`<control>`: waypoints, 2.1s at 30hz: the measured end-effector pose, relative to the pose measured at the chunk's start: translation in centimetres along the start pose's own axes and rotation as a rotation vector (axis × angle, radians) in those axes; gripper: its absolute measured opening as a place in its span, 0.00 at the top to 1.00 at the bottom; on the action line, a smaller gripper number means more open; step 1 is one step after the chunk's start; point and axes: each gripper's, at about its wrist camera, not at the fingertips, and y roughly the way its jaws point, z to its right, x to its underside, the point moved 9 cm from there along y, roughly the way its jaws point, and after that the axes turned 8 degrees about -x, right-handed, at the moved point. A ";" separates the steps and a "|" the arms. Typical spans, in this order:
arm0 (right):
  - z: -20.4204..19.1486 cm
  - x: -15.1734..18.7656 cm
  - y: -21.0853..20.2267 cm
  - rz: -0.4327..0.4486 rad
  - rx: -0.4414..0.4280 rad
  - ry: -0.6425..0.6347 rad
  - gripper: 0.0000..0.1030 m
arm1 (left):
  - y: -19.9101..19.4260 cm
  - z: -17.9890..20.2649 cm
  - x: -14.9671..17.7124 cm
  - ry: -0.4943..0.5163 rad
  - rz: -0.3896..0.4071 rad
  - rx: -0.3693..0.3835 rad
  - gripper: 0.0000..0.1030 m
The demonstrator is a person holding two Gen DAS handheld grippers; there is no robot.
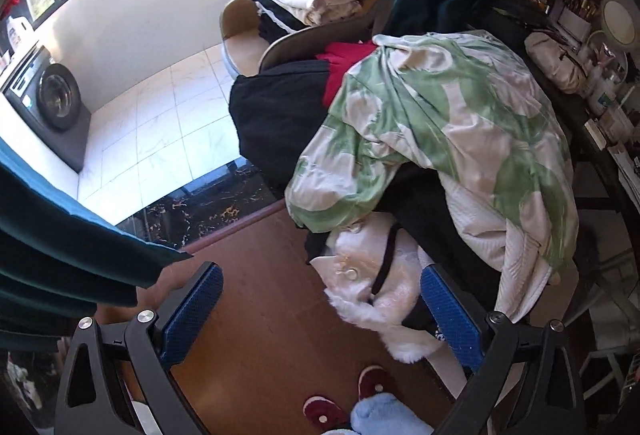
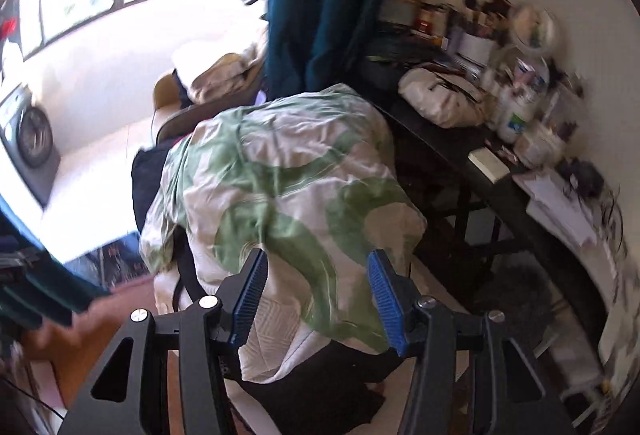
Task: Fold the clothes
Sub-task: 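Close the right gripper on the green-and-white patterned shirt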
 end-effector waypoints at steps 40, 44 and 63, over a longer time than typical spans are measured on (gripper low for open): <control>-12.6 1.4 20.5 -0.240 0.095 -0.231 0.05 | 14.6 -0.9 -16.9 0.221 -0.120 0.327 0.03; -14.5 -2.4 23.2 -0.192 0.122 -0.185 0.06 | 15.7 -2.6 -18.2 0.128 -0.159 0.349 0.03; -15.2 -7.6 18.2 -0.133 -0.037 -0.085 1.00 | 14.2 4.9 -22.5 0.116 -0.241 0.557 0.03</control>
